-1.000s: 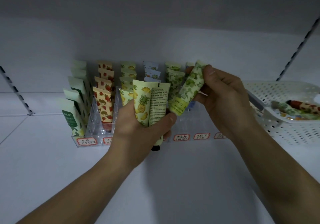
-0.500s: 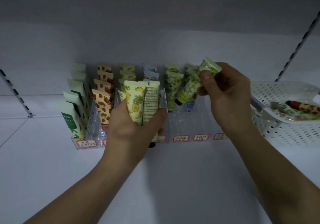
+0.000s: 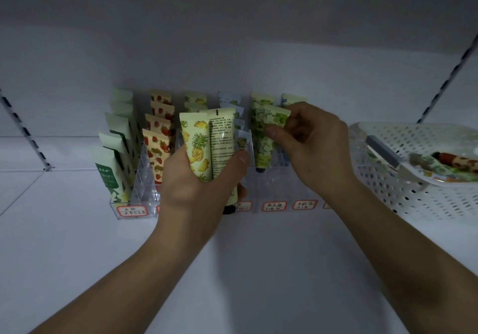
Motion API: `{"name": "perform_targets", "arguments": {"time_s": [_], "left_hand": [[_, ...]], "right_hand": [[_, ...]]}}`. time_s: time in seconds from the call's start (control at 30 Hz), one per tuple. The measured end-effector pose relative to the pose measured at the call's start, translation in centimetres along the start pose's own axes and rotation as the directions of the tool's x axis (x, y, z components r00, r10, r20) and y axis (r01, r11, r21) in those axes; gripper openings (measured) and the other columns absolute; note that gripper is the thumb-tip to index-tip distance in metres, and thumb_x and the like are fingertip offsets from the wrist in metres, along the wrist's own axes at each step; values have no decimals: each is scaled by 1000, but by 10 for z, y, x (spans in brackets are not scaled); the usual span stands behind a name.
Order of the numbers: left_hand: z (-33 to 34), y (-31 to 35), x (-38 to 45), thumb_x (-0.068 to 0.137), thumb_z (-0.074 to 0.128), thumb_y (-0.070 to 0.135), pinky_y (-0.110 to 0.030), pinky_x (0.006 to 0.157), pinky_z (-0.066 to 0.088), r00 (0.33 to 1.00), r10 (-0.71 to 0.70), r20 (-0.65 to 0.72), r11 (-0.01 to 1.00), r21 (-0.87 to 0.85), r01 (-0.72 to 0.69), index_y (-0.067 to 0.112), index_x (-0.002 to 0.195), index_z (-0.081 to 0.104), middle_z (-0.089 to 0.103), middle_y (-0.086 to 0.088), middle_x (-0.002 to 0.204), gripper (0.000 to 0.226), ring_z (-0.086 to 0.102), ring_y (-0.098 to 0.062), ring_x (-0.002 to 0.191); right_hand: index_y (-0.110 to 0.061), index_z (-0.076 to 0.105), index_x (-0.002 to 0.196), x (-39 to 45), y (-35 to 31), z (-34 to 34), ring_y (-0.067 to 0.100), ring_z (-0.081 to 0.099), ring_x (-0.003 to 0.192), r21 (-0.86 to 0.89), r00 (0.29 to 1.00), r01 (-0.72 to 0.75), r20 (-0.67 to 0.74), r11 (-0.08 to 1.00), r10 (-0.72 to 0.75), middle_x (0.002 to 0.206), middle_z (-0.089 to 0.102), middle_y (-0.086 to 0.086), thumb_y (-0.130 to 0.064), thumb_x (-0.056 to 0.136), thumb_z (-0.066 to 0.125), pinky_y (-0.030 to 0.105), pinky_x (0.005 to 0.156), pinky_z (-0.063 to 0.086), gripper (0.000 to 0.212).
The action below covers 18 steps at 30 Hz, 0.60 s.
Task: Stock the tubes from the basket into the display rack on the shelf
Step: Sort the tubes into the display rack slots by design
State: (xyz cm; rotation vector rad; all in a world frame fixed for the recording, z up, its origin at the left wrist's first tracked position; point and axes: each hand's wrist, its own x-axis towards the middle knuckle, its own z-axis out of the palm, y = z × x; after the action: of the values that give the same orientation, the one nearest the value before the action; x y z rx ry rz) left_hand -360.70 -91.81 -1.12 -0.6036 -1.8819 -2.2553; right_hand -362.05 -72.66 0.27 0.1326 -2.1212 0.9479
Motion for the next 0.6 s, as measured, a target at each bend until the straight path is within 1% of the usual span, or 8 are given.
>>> {"name": "perform_targets", "arguments": {"time_s": [0.07,0.13,0.2,0.33,0.4,0.47,0.53,0.6], "left_hand": [[0,2,0,81,75,24,-32,42,48,999,-10,32,1000,-19,10,8,82,65,65,-10,64,19,61,-24,47],[2,3,-1,83,77,23,-31,41,47,997,-10,76,999,-39,13,5,84,64,65,-8,65,22,59,-24,45],[4,3,-2,81,71,26,-30,41,48,994,-27,103,998,-60,33,7,87,64,67,-3,66,21,59,-24,45],[4,-2,-3,82,75,26,-43,45,53,992,-54,117,998,-29,57,14,87,67,67,-1,66,15,61,-25,49],[4,-2,-3,82,78,26,-38,45,54,990,-64,122,997,-41,69,16,85,68,66,0,65,15,61,-22,50],[5,-2,-4,79,74,23,-31,45,51,989,-60,134,995,-67,69,11,86,66,63,0,63,16,59,-19,51],[6,-1,-5,80,70,14,-25,46,49,988,-48,145,997,-57,56,8,86,64,62,2,61,11,58,-14,51],[8,0,-6,83,71,2,-19,46,48,987,-36,155,999,-10,38,8,85,64,63,6,59,10,58,-8,50]], "right_hand": [[-34,57,82,3,-2,0,2,59,60,-64,999,20,26,998,-19,68,62,-13,-28,84,80,7,61,40,24],[-28,57,79,3,-4,1,-4,57,60,-97,999,11,46,995,-7,68,60,-15,-27,83,81,2,58,36,24],[-22,54,75,2,-5,2,-9,55,59,-114,998,-6,60,993,13,65,56,-17,-25,82,82,1,56,34,29],[-24,49,68,1,-5,4,-12,54,58,-137,994,-66,82,988,78,63,53,-16,-24,79,84,2,55,37,37],[-27,47,65,2,-5,3,-6,55,55,-127,990,-98,91,987,110,63,54,-14,-25,79,85,3,53,37,40],[-28,46,65,2,-6,3,-4,52,55,-148,987,-117,96,982,132,63,55,-13,-28,78,85,5,53,39,42],[-29,48,66,-4,-6,4,-4,53,56,-178,986,-135,76,975,150,63,55,-15,-34,79,84,7,53,39,38],[-29,51,73,-14,-8,2,-2,55,55,-144,987,-158,17,977,162,58,53,-15,-40,83,79,10,51,38,32]]}}
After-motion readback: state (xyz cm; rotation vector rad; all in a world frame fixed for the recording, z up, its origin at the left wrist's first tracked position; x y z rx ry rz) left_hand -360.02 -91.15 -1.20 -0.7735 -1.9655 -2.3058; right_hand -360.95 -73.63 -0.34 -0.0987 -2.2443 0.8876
